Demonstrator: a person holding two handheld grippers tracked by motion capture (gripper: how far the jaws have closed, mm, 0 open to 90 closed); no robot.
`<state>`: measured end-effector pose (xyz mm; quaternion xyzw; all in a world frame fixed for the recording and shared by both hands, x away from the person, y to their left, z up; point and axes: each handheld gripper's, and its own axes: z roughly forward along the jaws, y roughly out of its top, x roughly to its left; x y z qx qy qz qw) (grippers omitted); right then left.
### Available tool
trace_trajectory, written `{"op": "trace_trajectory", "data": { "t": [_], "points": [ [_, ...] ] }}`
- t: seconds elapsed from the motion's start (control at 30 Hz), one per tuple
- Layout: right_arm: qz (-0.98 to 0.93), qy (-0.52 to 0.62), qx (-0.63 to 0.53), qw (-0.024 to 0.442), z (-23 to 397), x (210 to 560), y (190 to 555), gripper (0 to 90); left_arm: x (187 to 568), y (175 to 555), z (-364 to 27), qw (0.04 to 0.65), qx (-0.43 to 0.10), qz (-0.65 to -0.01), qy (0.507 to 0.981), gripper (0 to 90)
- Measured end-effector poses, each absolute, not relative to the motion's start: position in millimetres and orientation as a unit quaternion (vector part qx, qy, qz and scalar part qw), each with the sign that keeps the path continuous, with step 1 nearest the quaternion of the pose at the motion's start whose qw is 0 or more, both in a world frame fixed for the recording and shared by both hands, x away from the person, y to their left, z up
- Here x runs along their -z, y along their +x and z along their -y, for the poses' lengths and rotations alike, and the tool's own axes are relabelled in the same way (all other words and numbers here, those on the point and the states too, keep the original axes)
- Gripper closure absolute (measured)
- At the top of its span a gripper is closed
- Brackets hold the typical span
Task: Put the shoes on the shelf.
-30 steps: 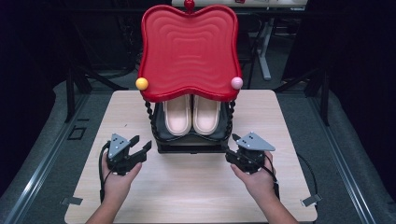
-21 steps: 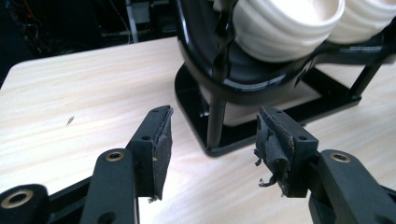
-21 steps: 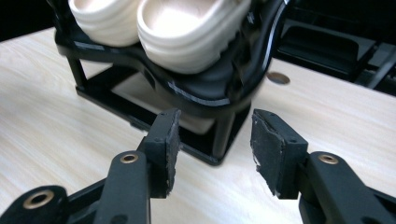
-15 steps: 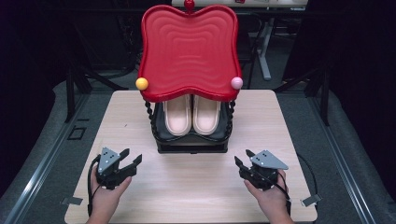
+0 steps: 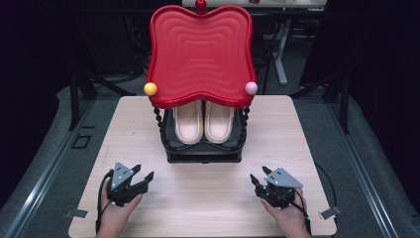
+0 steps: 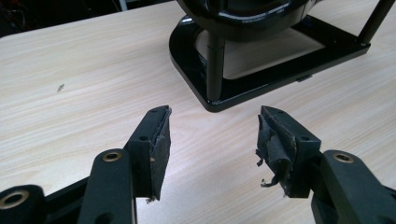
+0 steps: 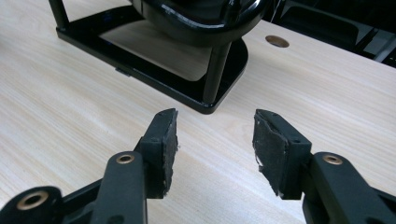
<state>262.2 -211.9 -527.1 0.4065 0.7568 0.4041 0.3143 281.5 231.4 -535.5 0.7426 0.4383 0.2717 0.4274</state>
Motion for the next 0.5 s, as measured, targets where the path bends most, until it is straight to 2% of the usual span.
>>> {"op": "trace_trajectory", "data": {
  "t": [0.5],
  "points": [
    [-0.775, 0.404, -0.383, 0.299, 205, 548, 271, 49.4, 545, 285, -226, 0.420, -0.263, -0.435, 0.751, 44.4]
  ]
}}
